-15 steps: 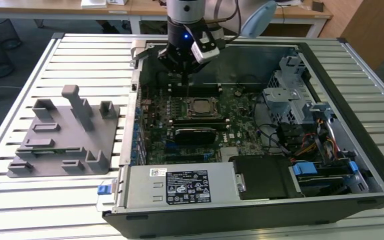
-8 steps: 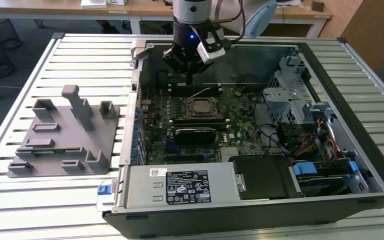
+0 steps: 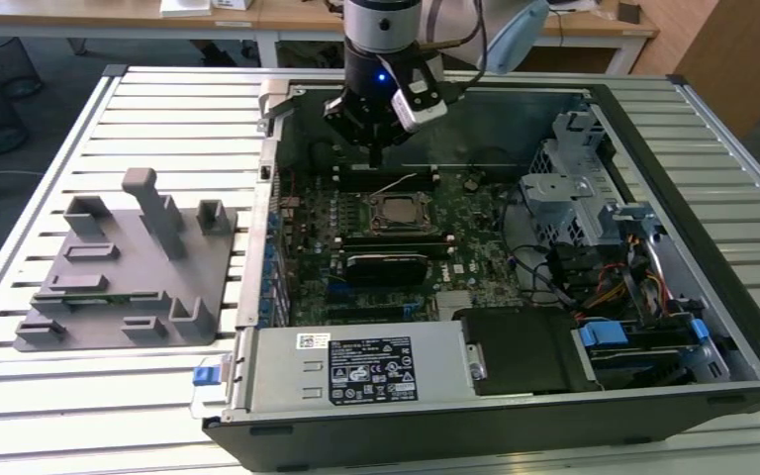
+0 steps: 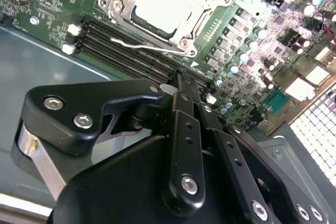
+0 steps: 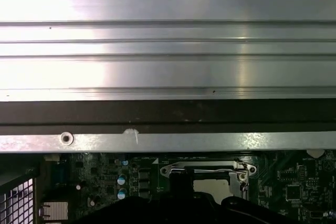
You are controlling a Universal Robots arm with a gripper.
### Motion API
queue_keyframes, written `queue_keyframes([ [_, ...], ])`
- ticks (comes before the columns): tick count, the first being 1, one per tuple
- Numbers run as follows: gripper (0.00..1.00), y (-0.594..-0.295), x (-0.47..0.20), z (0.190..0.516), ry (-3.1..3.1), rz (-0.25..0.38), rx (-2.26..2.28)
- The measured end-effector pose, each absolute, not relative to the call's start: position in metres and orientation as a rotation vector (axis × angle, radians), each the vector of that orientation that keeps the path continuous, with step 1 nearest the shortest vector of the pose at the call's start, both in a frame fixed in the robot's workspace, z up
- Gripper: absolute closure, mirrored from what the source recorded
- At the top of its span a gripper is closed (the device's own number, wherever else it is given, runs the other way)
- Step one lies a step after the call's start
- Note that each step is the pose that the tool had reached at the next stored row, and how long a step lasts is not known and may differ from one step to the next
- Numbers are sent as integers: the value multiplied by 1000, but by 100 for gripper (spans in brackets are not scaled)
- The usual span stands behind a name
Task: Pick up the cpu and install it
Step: 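Install the first cpu locking lever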
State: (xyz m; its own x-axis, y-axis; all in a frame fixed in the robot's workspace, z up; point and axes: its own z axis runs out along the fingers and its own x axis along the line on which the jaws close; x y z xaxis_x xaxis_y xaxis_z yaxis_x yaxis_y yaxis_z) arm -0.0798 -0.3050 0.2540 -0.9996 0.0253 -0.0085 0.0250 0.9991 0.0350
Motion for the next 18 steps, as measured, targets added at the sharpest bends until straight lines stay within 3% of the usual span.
queue_keyframes([
  [18, 88, -310, -78, 248, 3132, 56, 16],
])
